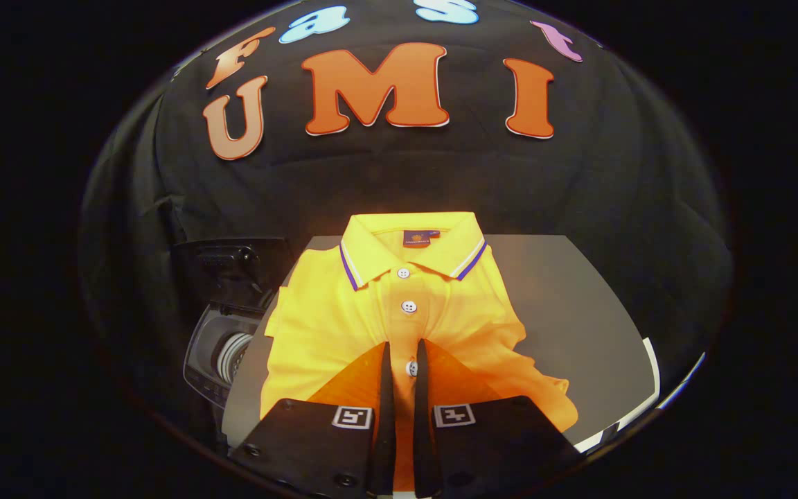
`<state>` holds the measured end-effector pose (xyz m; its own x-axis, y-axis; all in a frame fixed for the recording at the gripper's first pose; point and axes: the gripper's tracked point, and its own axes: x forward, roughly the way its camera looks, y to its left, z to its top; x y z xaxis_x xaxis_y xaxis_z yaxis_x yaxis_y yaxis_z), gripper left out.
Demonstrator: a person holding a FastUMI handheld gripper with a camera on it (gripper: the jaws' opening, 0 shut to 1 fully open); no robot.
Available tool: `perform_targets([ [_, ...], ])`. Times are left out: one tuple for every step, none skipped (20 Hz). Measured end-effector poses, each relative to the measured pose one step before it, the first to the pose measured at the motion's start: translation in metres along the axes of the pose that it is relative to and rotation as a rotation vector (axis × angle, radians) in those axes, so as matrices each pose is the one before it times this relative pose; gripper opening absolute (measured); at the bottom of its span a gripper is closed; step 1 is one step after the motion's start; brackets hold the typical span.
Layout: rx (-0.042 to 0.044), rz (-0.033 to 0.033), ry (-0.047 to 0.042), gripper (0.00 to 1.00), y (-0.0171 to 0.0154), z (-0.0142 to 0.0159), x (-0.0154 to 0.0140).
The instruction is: Put the clothes into the washing machine and then close the washing machine lid.
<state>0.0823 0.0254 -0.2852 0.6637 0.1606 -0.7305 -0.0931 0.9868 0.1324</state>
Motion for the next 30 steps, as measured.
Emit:
perform_targets([
  [0.01911, 0.01296, -0.02751, 0.14, 0.00041, 0.00207, -0.00090],
  [0.01738, 0.01673, -0.01684, 0.12, 0.00070, 0.00116, -0.00086],
  [0.01798, 0.02882, -0.02221, 0.09, 0.00222, 0.00245, -0.00353],
  [0.02093, 0.01243, -0.01744, 0.09, 0.00078, 0.00100, -0.00587],
  [0.01510, 0.00857, -0.03661, 0.08, 0.00014, 0.00571, -0.00325],
  [-0.00160, 0.00645, -0.04413, 0.09, 0.00187, 0.00949, -0.00426],
  [-0.02119, 0.00235, -0.03258, 0.08, 0.00311, 0.00762, -0.00495],
  [-0.02696, 0.00130, -0.03025, 0.08, 0.00500, 0.00641, -0.01051],
  [-0.02749, 0.00460, -0.03423, 0.08, 0.00466, 0.00806, -0.00809],
  [-0.02075, 0.00957, -0.03090, 0.08, 0.00603, 0.00802, -0.01072],
  [-0.01518, 0.01054, -0.02655, 0.08, 0.00719, 0.00990, -0.00632],
  [-0.00893, 0.00762, -0.02354, 0.08, 0.00424, 0.00988, -0.00365],
  [-0.00303, 0.00549, -0.02495, 0.08, 0.00308, 0.01112, -0.00274],
  [0.00096, 0.00311, -0.03038, 0.08, 0.00340, 0.01280, -0.00428],
  [0.00235, 0.00618, -0.02998, 0.08, 0.00447, 0.01285, -0.00518],
  [0.00318, 0.00834, -0.03090, 0.08, 0.00360, 0.01413, -0.00759],
  [-0.00115, 0.00537, -0.02928, 0.08, 0.00330, 0.01270, -0.00512],
  [-0.00559, 0.00226, -0.02834, 0.08, 0.00222, 0.01330, -0.00294],
  [-0.00584, 0.00393, -0.03009, 0.08, 0.00203, 0.01522, -0.00082],
  [-0.00443, 0.00615, -0.02754, 0.08, 0.00464, 0.01486, -0.00187],
  [-0.00474, 0.00963, -0.02271, 0.08, 0.00392, 0.01448, -0.00238],
  [-0.00634, 0.01426, -0.01774, 0.08, 0.00478, 0.01289, -0.00317],
  [-0.00727, 0.01264, -0.01717, 0.08, 0.00498, 0.01043, -0.00027],
  [-0.00807, 0.01263, -0.01753, 0.08, 0.00547, 0.01072, -0.00092],
  [-0.00847, 0.01000, -0.00923, 0.08, 0.00598, 0.00829, 0.00159],
  [-0.00912, 0.00736, -0.00322, 0.08, 0.00661, 0.00451, -0.00175],
  [-0.00567, 0.00210, -0.00095, 0.08, 0.00780, 0.00513, 0.00168],
  [-0.00621, -0.00157, -0.00351, 0.08, 0.00908, 0.00655, -0.00131],
  [-0.00975, -0.01094, -0.00962, 0.08, 0.01007, 0.00615, 0.00066],
  [-0.00893, -0.01660, -0.00346, 0.08, 0.00979, 0.00542, 0.00139],
])
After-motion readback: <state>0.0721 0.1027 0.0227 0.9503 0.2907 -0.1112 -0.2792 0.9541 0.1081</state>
